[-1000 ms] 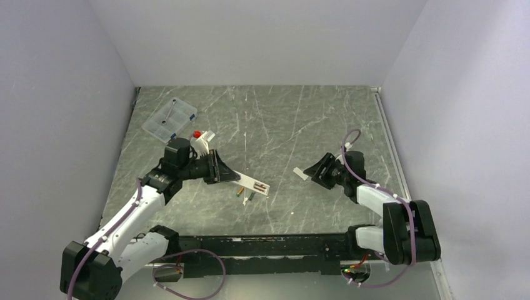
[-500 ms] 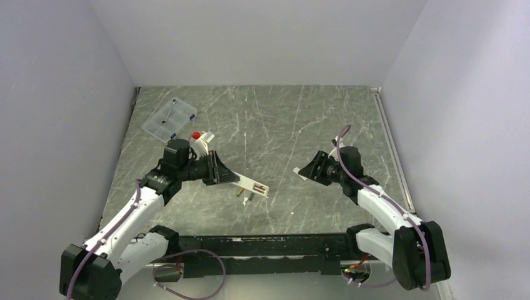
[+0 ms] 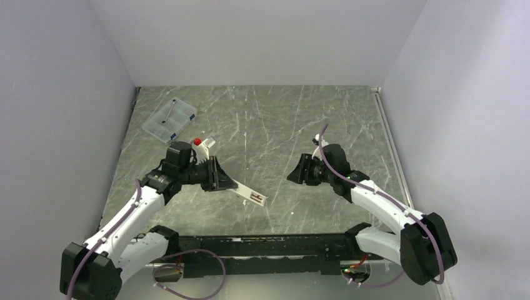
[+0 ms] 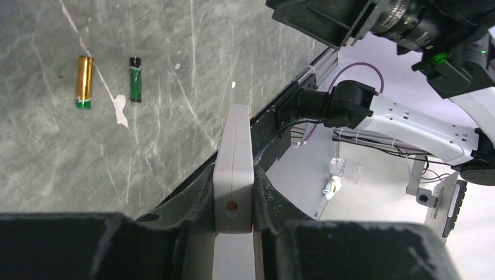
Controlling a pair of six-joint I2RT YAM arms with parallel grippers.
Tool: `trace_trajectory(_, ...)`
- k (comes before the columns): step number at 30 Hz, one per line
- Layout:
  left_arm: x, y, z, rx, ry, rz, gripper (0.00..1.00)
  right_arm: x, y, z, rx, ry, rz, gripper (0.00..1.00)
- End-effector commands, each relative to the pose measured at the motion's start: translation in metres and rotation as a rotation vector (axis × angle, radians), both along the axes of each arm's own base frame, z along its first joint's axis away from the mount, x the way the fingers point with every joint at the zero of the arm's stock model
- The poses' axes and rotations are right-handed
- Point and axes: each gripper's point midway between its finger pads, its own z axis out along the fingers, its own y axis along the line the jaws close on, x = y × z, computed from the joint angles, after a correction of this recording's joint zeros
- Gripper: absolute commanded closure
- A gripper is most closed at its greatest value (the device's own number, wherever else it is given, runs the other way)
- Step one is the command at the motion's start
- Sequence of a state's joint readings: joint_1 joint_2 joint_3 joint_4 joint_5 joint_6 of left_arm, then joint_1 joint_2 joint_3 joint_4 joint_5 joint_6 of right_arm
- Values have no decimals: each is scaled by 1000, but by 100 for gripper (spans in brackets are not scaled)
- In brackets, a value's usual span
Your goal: Load the batteries into the remote control
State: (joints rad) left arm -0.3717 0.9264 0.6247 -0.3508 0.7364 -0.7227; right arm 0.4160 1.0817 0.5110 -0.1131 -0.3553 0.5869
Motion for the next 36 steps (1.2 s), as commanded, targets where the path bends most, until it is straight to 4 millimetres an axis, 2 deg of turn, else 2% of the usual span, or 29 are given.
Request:
trace_trajectory(1,-4,0,6,13,22,-25,100,9,15,17,-29,-75,37,50)
trace_trajectory(16,-23,21,-36,179,216,33,100,-5,71,13,-64,-63,132,50)
trace_trajectory(28,-30,31,-60,239,315,109,100,-13,116,-10,-152,8,151,50)
trace_trajectory(36,-29,35,-64,256,320,146,100,-22,141,-25,-208,36,185,49)
